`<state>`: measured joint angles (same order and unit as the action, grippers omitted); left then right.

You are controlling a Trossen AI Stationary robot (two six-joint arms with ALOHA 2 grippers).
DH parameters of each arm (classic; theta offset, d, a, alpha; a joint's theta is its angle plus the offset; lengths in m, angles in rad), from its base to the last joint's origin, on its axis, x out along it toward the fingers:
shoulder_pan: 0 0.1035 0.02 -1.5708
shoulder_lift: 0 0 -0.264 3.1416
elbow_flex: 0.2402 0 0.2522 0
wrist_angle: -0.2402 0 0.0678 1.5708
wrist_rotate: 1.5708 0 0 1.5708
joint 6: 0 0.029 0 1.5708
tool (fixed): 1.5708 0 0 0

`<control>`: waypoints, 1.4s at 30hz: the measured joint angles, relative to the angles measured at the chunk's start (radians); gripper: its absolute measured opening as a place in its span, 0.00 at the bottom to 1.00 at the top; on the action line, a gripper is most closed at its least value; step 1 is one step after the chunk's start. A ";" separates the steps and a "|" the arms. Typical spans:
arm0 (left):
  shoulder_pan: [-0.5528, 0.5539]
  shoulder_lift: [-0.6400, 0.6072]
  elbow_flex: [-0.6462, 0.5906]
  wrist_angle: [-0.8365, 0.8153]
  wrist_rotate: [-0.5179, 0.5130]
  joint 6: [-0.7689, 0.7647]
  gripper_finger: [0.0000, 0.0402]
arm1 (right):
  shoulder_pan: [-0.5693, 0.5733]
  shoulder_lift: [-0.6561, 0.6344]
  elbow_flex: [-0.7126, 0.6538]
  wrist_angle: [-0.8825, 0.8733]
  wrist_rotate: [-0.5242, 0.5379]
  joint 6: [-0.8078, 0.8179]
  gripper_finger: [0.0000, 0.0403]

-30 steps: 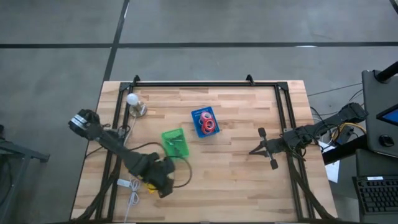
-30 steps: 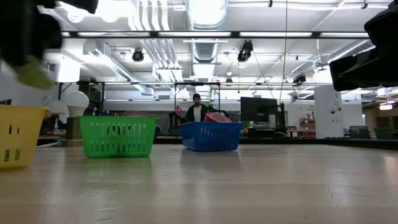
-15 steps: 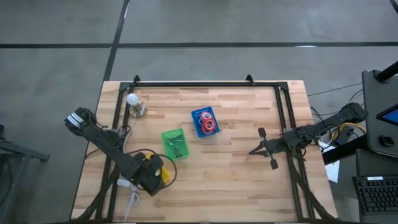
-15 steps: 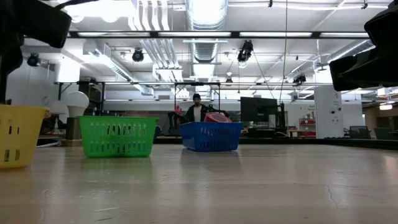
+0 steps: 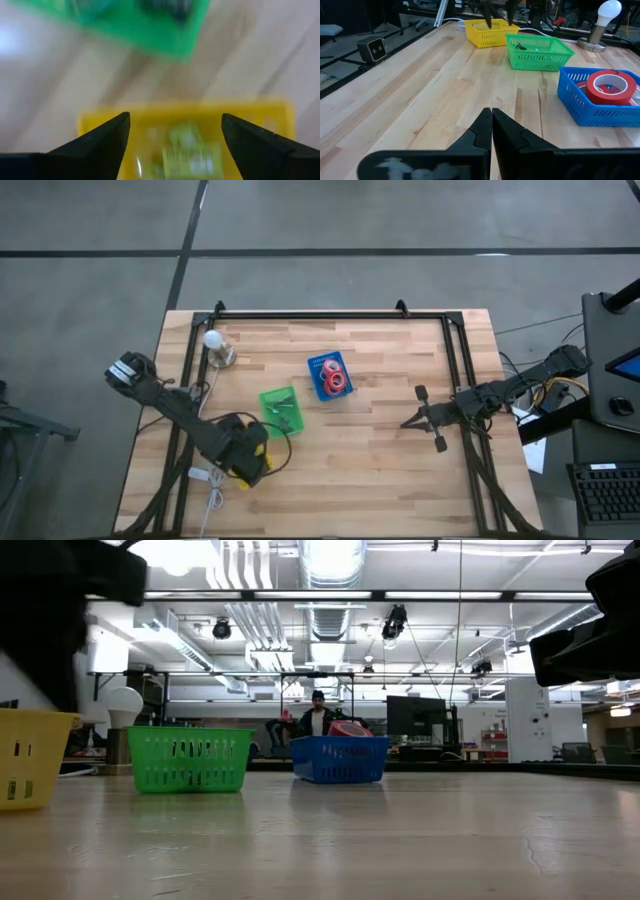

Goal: Pick and place Stapler, Stapler remover, tape
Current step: Return to Home Position

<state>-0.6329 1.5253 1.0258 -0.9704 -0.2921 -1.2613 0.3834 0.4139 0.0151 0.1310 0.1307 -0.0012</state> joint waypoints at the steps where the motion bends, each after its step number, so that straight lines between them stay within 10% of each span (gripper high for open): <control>1: 0.013 0.000 0.003 0.011 -0.043 0.025 0.78 | 0.000 0.000 0.000 0.000 0.000 0.000 0.02; 18: 0.356 -0.001 -0.128 0.878 -0.108 0.943 0.03 | 0.000 0.000 0.000 0.000 0.000 0.000 0.02; 34: 0.464 -0.239 -0.500 1.356 0.021 1.099 0.01 | 0.000 0.000 0.000 0.000 0.000 0.000 0.02; 42: 0.469 -0.515 -0.723 1.314 -0.164 1.129 0.06 | 0.000 0.000 0.000 0.000 0.000 0.000 0.02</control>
<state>-0.1641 1.0105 0.3028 0.3436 -0.4564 -0.1324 0.3834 0.4137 0.0151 0.1308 0.1307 -0.0013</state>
